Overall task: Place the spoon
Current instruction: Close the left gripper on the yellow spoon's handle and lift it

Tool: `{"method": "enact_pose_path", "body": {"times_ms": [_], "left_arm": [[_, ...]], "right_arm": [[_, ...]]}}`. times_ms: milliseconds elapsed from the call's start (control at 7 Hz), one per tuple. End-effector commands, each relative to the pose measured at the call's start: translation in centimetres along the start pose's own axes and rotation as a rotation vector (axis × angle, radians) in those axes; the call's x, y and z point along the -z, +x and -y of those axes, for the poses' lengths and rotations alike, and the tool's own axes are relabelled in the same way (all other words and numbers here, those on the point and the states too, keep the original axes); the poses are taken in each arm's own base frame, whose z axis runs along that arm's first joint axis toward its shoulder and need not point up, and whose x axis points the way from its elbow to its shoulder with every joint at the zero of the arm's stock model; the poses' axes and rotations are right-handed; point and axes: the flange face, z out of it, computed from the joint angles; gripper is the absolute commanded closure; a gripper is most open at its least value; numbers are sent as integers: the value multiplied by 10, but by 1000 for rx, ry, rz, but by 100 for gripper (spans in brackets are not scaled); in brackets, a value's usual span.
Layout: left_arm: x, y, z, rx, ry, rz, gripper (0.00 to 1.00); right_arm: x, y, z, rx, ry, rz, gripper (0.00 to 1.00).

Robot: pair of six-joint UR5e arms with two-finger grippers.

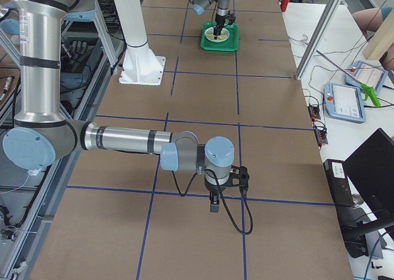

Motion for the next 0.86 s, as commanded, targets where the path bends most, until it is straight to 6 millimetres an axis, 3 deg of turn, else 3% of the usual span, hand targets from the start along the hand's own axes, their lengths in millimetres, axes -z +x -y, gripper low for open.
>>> {"method": "enact_pose_path", "body": {"times_ms": [0, 143, 429, 714], "left_arm": [[0, 2, 0, 0, -1, -2, 82], [1, 2, 0, -3, 1, -4, 100], [1, 1, -2, -2, 0, -1, 100], [21, 12, -2, 8, 34, -17, 100]], "right_arm": [[0, 0, 0, 0, 0, 0, 0], [0, 0, 0, 0, 0, 0, 0], [0, 0, 0, 0, 0, 0, 0], [0, 0, 0, 0, 0, 0, 0]]}}
